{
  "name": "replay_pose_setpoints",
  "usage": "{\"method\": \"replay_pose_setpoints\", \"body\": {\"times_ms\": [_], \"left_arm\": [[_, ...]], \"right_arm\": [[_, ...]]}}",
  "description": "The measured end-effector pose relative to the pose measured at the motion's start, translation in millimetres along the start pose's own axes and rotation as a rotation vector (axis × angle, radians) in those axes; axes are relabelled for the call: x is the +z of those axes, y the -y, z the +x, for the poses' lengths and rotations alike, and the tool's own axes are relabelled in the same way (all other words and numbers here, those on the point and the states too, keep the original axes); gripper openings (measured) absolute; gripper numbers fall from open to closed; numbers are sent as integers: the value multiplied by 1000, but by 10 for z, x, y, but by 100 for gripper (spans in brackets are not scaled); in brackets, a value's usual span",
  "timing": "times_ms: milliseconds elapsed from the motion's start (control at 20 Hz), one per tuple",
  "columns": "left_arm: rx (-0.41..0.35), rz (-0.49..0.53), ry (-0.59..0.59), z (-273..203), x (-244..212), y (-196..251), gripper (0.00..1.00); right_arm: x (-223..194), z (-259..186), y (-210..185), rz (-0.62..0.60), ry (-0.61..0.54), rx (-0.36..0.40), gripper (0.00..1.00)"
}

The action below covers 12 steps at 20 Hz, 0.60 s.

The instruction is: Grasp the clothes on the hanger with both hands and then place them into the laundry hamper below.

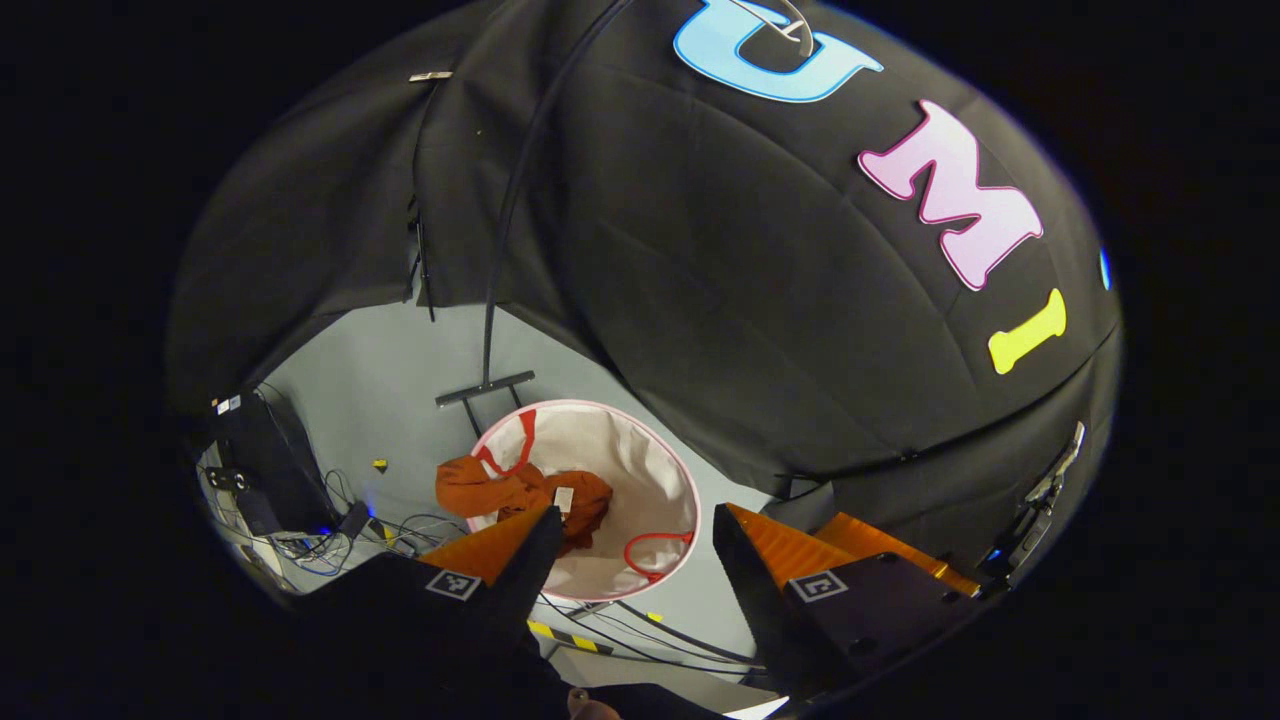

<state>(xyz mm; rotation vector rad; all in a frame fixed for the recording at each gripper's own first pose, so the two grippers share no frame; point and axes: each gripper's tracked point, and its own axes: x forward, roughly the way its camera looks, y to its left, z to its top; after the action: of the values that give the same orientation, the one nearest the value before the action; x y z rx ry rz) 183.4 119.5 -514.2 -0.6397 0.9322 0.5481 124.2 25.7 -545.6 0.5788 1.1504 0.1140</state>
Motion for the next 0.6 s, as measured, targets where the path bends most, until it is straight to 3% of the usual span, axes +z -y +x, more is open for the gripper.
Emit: {"method": "replay_pose_setpoints", "body": {"times_ms": [50, 300, 600], "left_arm": [[-3, 0, 7, -51, 3, -25, 96], [-43, 3, 57, -458, 30, -119, 92], [-90, 57, 132, -1157, 66, -437, 96]], "right_arm": [[-16, -45, -18, 0, 7, 2, 99], [-135, -404, -217, 4, 64, 16, 99], [-385, -966, -472, 9, 195, 10, 99]]}}
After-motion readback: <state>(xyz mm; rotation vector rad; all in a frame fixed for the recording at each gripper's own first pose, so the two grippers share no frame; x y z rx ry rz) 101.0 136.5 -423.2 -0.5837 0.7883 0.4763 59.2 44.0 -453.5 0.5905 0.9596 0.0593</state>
